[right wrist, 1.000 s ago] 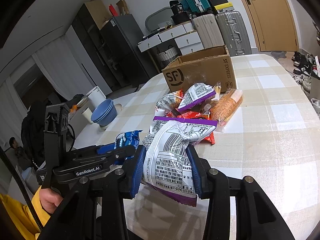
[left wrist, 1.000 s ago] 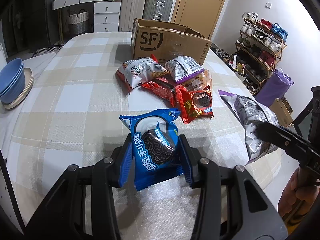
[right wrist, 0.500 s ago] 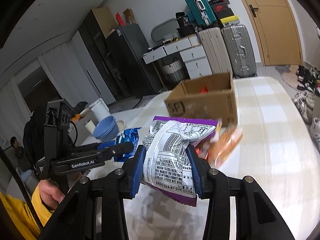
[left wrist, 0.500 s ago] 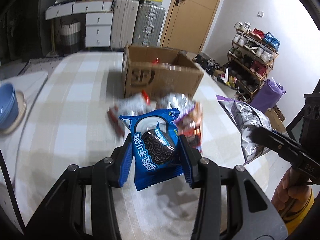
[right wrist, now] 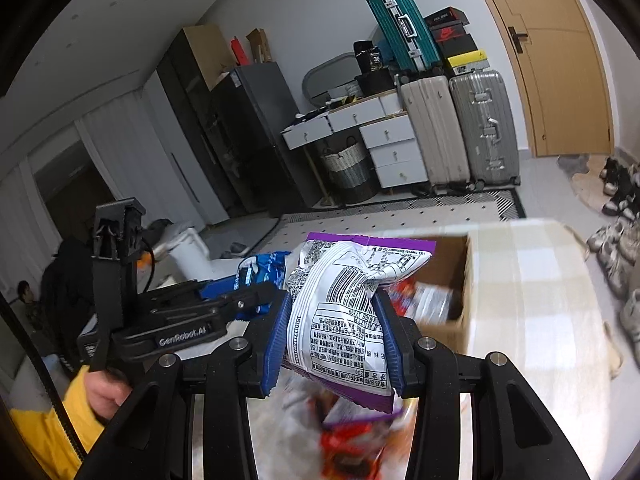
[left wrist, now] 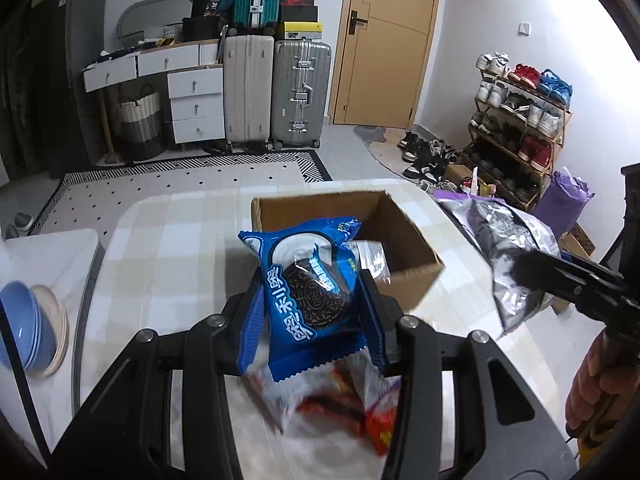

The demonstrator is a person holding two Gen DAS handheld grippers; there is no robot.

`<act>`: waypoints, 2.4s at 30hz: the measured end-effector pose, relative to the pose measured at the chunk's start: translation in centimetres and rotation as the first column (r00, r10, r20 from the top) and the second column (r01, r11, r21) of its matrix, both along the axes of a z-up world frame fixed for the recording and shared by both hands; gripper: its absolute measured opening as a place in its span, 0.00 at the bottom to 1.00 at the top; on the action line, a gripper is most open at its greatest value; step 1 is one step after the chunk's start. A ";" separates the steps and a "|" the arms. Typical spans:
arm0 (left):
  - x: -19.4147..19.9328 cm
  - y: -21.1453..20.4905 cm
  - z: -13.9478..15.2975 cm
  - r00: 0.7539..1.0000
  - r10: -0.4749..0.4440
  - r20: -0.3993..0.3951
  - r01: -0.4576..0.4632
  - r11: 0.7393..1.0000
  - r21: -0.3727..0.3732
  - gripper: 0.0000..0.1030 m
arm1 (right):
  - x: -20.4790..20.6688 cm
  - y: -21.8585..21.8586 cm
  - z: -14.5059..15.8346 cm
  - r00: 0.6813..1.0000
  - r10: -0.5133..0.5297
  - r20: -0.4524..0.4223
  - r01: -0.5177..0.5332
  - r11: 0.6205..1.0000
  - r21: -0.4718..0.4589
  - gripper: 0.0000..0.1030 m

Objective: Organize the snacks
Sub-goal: 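Lift both held packs and carry them over the cardboard box, then open both tools to drop the packs into the box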

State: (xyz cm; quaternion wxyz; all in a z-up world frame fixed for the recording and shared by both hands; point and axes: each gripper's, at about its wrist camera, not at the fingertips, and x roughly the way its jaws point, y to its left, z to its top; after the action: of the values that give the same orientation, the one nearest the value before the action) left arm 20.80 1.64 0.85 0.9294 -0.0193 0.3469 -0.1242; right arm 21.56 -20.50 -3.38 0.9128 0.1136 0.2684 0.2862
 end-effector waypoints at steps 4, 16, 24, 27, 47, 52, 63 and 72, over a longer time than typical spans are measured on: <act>5.0 -1.0 0.4 1.000 -0.010 -0.018 0.010 1.000 0.007 0.39 | 4.3 0.6 0.5 1.000 -0.011 -0.018 0.010 1.000 -0.029 0.41; 16.8 -2.4 -1.5 0.997 -0.011 -0.075 0.013 1.000 0.025 0.39 | 11.8 2.0 -0.9 0.998 -0.029 -0.052 0.025 0.996 -0.086 0.41; 21.6 -2.9 -3.4 0.993 -0.017 -0.115 0.020 0.999 0.028 0.39 | 14.1 2.2 -2.2 0.996 -0.044 -0.071 0.036 0.993 -0.116 0.41; 22.7 -3.4 -4.3 0.992 -0.026 -0.127 0.031 0.999 0.040 0.39 | 14.8 2.6 -2.6 0.996 -0.047 -0.078 0.036 0.991 -0.131 0.41; 22.5 -5.1 -8.5 0.986 -0.037 -0.165 0.050 0.996 0.078 0.39 | 15.8 2.8 -4.9 0.989 -0.071 -0.128 0.051 0.987 -0.154 0.41; 22.6 -5.1 -9.2 0.985 -0.028 -0.168 0.042 0.996 0.079 0.39 | 16.0 3.3 -5.4 0.987 -0.084 -0.136 0.060 0.982 -0.177 0.41; 21.4 -4.0 -8.7 0.984 -0.005 -0.178 0.016 0.998 0.065 0.45 | 15.9 3.2 -5.8 0.984 -0.116 -0.134 0.085 0.973 -0.216 0.50; 15.6 -2.6 -6.6 0.991 0.013 -0.131 -0.010 1.000 0.022 0.59 | 12.5 1.6 -3.3 0.988 -0.129 -0.089 0.113 0.980 -0.165 0.50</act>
State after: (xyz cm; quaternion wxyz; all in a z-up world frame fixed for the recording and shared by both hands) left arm 36.38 -0.96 -5.75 0.9055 -0.0195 0.4084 -0.1135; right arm 34.11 -18.87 -6.70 0.9202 0.0702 0.3279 0.2018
